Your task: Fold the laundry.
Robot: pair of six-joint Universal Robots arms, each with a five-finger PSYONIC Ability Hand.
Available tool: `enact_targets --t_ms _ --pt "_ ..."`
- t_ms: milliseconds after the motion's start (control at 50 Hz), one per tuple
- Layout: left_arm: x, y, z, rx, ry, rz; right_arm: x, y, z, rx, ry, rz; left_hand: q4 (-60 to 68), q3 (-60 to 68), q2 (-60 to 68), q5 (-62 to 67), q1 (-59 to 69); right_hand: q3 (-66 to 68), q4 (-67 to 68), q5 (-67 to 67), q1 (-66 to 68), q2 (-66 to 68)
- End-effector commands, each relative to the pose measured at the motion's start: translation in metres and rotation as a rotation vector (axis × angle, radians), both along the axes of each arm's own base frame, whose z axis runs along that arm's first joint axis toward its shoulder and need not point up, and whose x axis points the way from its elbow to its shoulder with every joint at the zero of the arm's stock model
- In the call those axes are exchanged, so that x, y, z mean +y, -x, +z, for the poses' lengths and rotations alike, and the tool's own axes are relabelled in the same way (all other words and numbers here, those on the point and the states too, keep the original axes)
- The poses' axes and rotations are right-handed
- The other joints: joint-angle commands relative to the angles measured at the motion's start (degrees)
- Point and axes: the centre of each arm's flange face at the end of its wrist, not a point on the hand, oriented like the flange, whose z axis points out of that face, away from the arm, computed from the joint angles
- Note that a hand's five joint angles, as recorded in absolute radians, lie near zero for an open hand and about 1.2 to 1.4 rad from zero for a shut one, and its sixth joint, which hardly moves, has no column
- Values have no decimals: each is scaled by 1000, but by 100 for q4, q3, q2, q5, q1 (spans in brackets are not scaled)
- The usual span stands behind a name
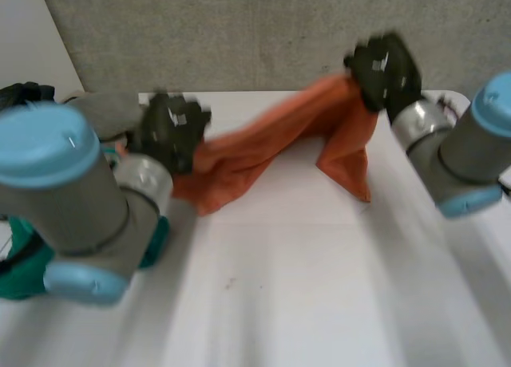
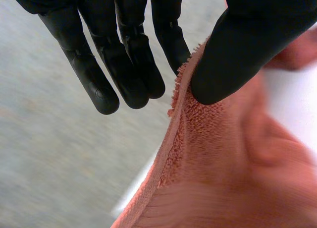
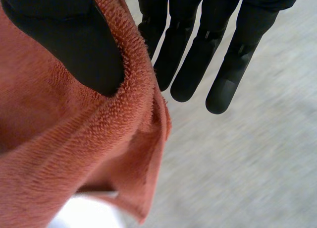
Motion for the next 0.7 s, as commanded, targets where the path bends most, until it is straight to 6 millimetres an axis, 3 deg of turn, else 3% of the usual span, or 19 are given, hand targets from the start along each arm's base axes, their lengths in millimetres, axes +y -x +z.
enact_targets --t_ms 20,100,160,200,300,440,700 --pt "38 -4 -72 -94 -136 -70 42 18 -79 202 -285 -29 1124 1160 1138 1374 1365 1205 1153 1372 1731 1336" --pt "38 -2 -91 -100 -143 -78 56 27 -89 238 -430 -23 1124 1160 1138 1374 1365 1205 1153 1372 1731 1336" --pt "30 -1 -100 -92 -153 -72 61 27 -86 231 -501 -13 860 896 873 1109 1100 1205 1153 1372 1731 1336" --pt "22 -1 -106 -91 -171 -71 65 23 -82 214 -531 2 -1100 -1064 -1086 -850 -860 1205 1153 1372 1731 1336" --pt "7 -8 -116 -104 -234 -47 68 15 -59 158 -526 14 -2892 -2856 -2878 -2642 -2651 1205 1153 1372 1731 1336" --pt "7 -23 -108 -81 -325 -3 76 11 -17 87 -516 31 -3297 -3261 -3283 -3047 -3056 1205 1153 1372 1731 1336" --pt "2 -36 -114 -41 -382 38 85 7 16 24 -503 35 -3466 -3430 -3453 -3217 -3226 1205 1153 1372 1731 1336"
